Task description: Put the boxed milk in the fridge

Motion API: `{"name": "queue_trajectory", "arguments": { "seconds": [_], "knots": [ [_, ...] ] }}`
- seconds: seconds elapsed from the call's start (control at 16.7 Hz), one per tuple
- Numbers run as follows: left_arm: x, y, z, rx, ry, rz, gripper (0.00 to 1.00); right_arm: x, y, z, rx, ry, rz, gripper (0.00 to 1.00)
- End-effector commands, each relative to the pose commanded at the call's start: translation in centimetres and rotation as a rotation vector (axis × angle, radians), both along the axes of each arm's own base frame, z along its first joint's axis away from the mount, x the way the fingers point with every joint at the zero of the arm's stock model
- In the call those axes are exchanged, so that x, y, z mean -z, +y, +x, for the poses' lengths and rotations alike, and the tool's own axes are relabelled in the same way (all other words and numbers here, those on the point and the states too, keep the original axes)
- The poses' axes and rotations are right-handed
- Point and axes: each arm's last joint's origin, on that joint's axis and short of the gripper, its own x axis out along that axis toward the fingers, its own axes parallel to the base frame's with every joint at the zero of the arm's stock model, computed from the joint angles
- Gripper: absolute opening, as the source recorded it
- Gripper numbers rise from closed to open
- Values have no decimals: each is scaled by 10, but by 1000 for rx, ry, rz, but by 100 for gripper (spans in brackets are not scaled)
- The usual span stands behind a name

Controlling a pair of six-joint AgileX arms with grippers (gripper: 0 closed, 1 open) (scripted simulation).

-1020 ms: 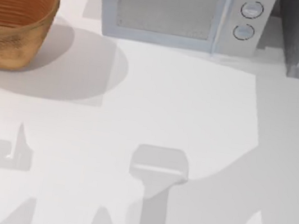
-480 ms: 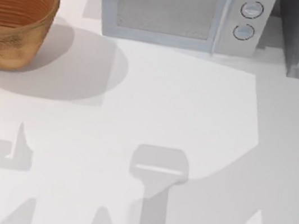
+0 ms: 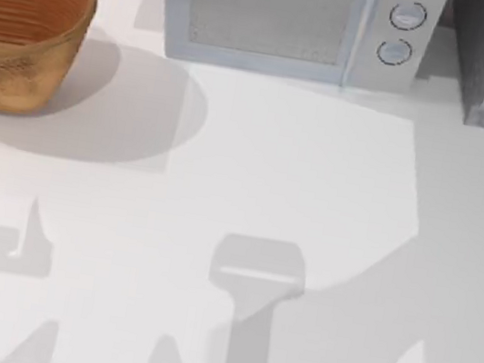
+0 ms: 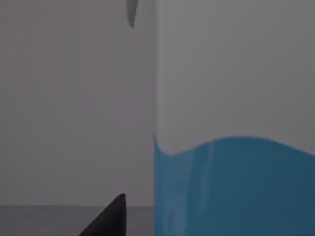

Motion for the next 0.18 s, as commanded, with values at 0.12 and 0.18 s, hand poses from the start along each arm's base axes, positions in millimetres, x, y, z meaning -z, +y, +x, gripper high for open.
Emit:
{"name": "queue_trajectory", "arguments": {
  "seconds": [0.12,0.18],
  "knots": [
    [0,0,0,0,0,0,100,0,0,0,0,0,0,100],
    [0,0,0,0,0,0,100,0,0,0,0,0,0,100]
  ]
}}
